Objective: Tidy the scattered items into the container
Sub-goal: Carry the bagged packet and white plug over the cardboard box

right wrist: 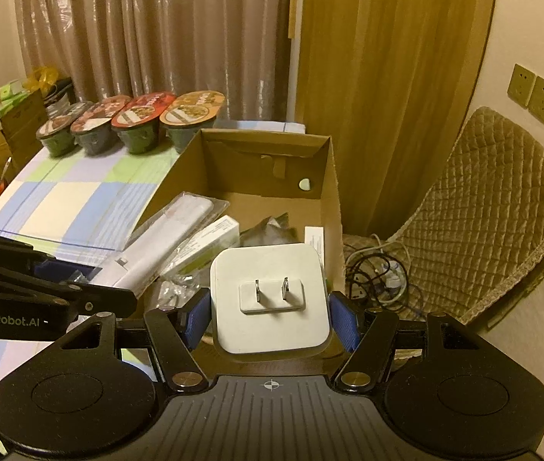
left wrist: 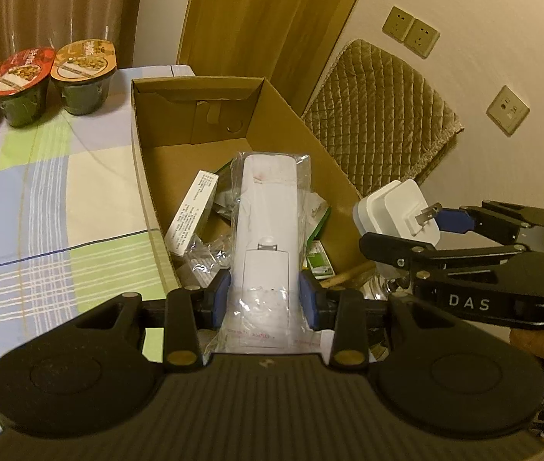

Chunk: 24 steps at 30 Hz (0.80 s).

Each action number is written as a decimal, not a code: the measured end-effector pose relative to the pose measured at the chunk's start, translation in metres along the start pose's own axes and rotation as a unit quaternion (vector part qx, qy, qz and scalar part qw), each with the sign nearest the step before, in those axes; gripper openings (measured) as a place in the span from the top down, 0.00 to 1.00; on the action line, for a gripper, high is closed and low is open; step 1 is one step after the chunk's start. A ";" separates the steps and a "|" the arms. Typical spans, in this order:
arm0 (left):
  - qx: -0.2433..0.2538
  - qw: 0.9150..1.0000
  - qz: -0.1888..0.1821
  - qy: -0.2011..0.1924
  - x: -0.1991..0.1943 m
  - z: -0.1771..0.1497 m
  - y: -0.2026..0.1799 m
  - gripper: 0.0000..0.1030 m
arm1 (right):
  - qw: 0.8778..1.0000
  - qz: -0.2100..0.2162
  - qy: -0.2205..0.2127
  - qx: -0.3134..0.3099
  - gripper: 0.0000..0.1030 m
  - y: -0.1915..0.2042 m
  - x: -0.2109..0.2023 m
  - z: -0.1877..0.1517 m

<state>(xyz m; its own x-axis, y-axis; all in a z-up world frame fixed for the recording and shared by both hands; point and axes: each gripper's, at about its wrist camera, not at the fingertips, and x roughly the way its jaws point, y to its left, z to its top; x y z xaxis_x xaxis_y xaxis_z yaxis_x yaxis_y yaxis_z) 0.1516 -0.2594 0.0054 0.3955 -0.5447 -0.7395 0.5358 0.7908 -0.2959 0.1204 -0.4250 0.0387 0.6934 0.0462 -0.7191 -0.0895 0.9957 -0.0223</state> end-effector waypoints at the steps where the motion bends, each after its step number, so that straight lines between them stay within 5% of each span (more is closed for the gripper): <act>1: -0.003 1.000 -0.001 0.000 0.002 0.001 0.001 0.68 | 1.000 0.000 0.000 0.000 0.34 -0.001 0.001 0.001; 24: -0.078 0.997 -0.002 -0.017 0.047 0.035 0.024 0.68 | 1.000 -0.013 0.007 0.007 0.34 -0.016 0.049 0.035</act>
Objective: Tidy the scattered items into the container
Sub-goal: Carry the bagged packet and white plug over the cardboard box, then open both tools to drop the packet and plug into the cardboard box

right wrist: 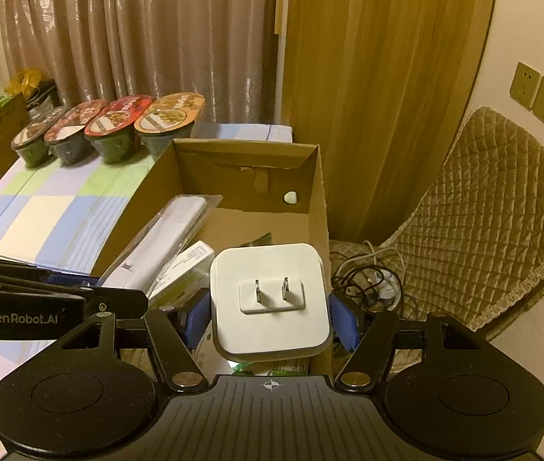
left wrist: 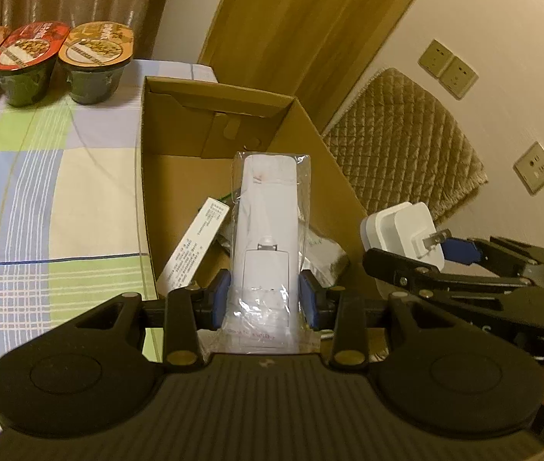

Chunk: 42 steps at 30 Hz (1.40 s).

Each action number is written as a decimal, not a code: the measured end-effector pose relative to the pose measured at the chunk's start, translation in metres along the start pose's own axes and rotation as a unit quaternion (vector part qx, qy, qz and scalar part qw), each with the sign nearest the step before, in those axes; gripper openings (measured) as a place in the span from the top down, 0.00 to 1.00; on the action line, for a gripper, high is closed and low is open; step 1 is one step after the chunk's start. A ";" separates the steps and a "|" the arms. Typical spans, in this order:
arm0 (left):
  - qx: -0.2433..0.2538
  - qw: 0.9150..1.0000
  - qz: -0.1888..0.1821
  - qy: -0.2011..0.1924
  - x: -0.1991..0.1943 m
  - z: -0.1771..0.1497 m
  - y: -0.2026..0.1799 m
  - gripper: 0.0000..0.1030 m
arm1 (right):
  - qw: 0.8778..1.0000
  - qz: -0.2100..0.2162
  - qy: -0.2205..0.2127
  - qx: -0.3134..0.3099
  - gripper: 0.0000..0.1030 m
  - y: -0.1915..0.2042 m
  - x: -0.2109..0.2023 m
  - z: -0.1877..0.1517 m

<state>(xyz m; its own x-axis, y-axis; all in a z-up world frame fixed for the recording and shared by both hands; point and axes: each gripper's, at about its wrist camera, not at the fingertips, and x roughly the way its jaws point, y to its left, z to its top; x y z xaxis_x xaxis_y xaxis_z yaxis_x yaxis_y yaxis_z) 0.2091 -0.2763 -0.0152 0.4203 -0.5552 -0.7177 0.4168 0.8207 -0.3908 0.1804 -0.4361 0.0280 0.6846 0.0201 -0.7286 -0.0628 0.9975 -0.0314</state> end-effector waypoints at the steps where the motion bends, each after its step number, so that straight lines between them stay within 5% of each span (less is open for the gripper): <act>1: -0.004 1.000 0.001 -0.001 0.002 0.001 0.002 0.68 | 1.000 0.000 0.001 0.001 0.34 -0.001 0.002 0.001; 30: -0.064 0.998 0.011 -0.014 0.025 0.019 0.020 0.68 | 1.000 0.005 0.008 0.004 0.34 -0.002 0.030 0.012; 33: -0.066 0.998 0.013 -0.021 0.025 0.017 0.022 0.51 | 1.000 0.005 0.008 0.004 0.34 -0.002 0.031 0.012; 42: -0.068 0.997 0.017 -0.017 0.025 0.013 0.028 0.52 | 1.000 0.005 0.011 0.002 0.34 0.001 0.035 0.010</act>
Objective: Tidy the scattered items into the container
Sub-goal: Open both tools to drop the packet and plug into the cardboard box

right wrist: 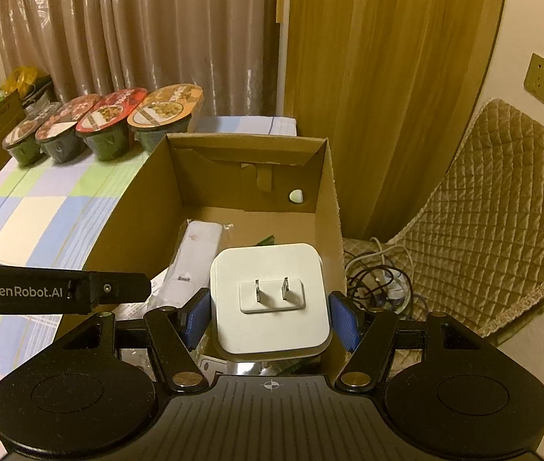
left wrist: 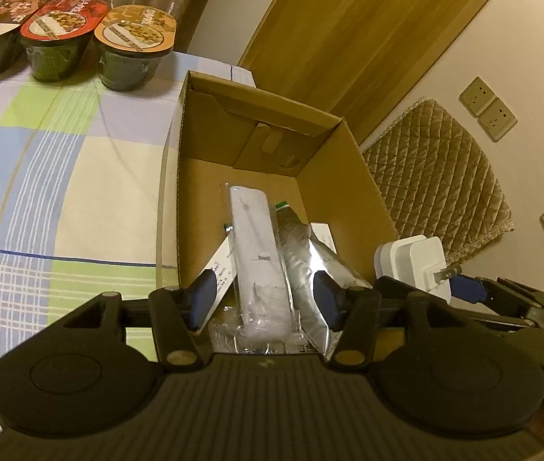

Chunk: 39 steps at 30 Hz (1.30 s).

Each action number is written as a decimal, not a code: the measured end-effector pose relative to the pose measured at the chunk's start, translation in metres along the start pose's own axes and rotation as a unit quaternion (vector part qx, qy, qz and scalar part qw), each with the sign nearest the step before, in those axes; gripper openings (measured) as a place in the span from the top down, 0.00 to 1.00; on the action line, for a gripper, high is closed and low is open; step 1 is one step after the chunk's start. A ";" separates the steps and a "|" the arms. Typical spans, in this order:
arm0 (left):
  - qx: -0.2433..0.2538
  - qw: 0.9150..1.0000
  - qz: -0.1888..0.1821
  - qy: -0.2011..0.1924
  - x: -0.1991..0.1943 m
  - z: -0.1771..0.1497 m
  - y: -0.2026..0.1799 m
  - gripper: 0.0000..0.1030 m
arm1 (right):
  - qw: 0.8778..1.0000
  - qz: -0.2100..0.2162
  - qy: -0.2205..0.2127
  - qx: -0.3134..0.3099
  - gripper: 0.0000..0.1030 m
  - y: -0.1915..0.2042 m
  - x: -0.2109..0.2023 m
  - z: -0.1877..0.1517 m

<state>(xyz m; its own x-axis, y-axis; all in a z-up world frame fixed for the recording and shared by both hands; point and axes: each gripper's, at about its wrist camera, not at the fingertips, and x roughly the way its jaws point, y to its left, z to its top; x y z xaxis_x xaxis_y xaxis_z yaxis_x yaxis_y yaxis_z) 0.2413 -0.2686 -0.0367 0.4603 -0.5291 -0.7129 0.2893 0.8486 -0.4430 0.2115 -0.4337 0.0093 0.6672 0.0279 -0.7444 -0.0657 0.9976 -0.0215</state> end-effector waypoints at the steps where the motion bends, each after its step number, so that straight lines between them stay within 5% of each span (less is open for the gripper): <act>1: 0.000 1.000 0.000 0.000 0.000 0.000 0.000 0.52 | 1.000 0.000 0.000 0.000 0.34 0.000 0.000 0.000; 22: 0.019 1.000 0.008 -0.006 -0.012 0.003 0.005 0.50 | 1.000 0.002 -0.002 -0.007 0.34 0.006 -0.003 0.006; 25: 0.032 0.999 0.008 -0.009 -0.015 0.002 0.002 0.44 | 1.000 0.002 -0.002 -0.008 0.34 0.007 -0.003 0.008; 29: 0.058 0.998 0.022 -0.024 -0.020 0.002 -0.003 0.20 | 1.000 0.002 -0.003 -0.009 0.34 0.008 -0.003 0.009; 39: 0.131 0.989 0.050 -0.038 -0.030 0.000 -0.006 0.11 | 1.000 0.004 -0.003 -0.009 0.34 0.010 -0.002 0.012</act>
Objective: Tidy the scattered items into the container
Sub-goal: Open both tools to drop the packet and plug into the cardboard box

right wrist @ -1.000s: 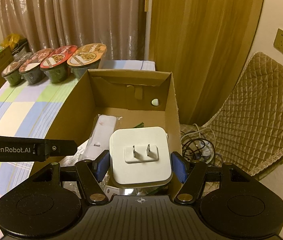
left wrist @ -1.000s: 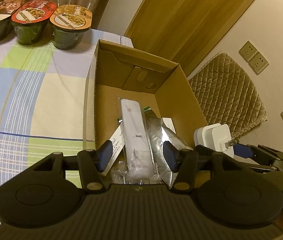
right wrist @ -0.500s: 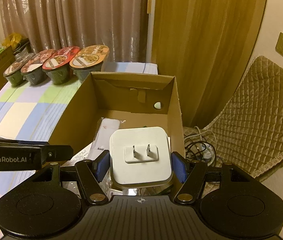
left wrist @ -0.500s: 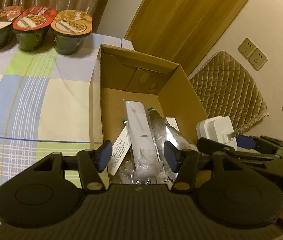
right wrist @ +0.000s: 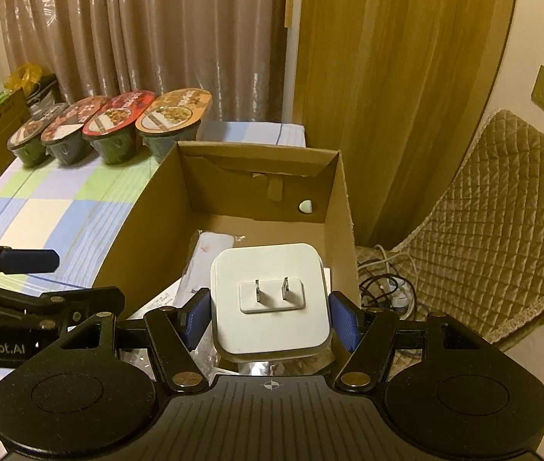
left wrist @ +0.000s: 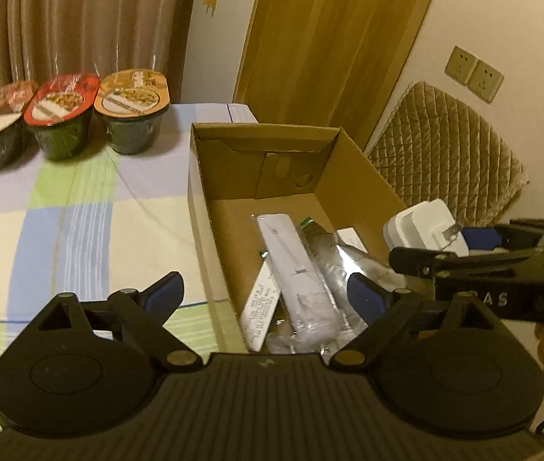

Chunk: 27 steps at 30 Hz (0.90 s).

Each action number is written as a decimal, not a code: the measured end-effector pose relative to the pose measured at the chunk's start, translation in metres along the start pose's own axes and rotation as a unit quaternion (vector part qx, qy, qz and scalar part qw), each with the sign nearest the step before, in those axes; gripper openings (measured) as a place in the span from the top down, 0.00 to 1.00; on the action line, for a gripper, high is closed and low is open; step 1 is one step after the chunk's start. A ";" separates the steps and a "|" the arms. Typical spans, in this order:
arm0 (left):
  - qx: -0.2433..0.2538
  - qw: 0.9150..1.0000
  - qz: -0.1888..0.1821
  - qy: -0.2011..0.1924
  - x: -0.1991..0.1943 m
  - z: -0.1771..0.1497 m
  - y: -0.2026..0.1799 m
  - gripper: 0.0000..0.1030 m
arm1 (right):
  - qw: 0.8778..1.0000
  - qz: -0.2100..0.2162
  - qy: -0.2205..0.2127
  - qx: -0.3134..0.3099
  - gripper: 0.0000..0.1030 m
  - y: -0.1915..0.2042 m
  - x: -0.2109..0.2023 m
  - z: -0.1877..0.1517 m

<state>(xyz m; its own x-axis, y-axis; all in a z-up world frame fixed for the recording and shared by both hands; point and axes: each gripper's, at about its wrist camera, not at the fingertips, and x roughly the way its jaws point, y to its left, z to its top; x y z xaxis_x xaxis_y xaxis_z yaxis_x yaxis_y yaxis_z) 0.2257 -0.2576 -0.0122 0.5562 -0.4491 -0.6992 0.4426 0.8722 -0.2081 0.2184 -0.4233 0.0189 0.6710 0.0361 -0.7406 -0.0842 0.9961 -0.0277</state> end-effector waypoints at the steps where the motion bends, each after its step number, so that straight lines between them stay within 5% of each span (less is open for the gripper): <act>1: 0.006 1.000 0.002 0.001 0.000 0.000 0.000 0.09 | 1.000 0.000 0.000 0.000 0.34 0.001 0.000 0.001; 4: 0.026 1.000 0.011 0.002 -0.002 0.000 -0.001 0.01 | 1.000 0.002 -0.001 -0.002 0.34 0.003 0.001 0.003; 11: 0.073 0.997 0.036 0.003 -0.005 -0.006 -0.001 0.01 | 1.000 0.007 0.002 -0.007 0.34 0.008 0.004 0.006; 27: 0.070 0.996 0.050 0.017 -0.008 -0.013 0.019 0.01 | 1.000 0.018 0.011 -0.006 0.34 0.021 0.012 0.009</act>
<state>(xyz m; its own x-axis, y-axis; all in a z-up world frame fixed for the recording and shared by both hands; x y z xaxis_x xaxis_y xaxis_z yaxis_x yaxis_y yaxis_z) 0.2203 -0.2353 -0.0199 0.5785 -0.3526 -0.7355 0.4820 0.8752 -0.0405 0.2313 -0.4009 0.0149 0.6503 0.0703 -0.7564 -0.1178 0.9930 -0.0090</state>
